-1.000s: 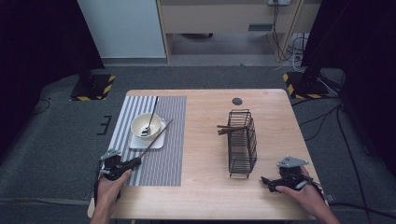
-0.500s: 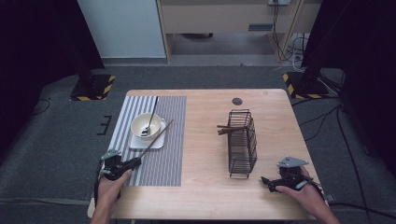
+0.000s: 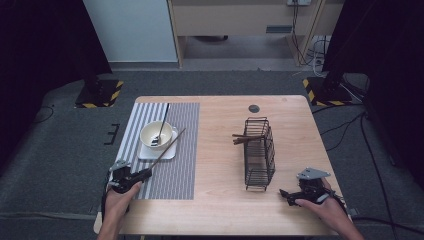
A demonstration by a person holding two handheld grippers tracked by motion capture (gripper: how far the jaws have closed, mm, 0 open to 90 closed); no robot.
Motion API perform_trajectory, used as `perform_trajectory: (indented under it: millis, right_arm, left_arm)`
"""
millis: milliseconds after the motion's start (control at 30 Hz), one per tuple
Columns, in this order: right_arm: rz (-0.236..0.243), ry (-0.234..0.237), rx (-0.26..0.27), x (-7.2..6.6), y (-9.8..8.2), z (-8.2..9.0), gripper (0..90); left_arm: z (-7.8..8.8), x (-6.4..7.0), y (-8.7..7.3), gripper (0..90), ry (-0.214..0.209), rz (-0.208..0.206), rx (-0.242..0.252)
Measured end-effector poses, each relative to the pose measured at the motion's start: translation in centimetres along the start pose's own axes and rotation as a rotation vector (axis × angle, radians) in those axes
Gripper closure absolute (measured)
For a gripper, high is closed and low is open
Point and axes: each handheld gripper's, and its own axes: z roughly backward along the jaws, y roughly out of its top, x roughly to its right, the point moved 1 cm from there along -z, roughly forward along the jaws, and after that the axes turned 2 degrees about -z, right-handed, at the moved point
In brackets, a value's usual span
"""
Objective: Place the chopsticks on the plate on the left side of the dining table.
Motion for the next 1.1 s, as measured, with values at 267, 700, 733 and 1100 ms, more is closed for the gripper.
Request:
perform_trajectory:
  millis: [267,700,733,1100]
  right_arm:
    - [-0.002,0.0,-0.001,0.0,0.0,0.0,0.2]
    - [-0.003,0.0,-0.001,0.0,0.0,0.0,0.2]
    - [-0.003,0.0,-0.001,0.0,0.0,0.0,0.2]
    - [-0.003,0.0,-0.001,0.0,0.0,0.0,0.2]
  left_arm:
    - [0.1,0.1,0.2,66.7,0.014,-0.003,0.032]
    - [1.0,1.2,1.1,51.0,0.036,-0.08,0.111]
    - [1.1,1.4,1.3,50.2,0.043,-0.094,0.115]
    - [0.9,3.6,2.0,39.4,0.014,-0.153,0.13]
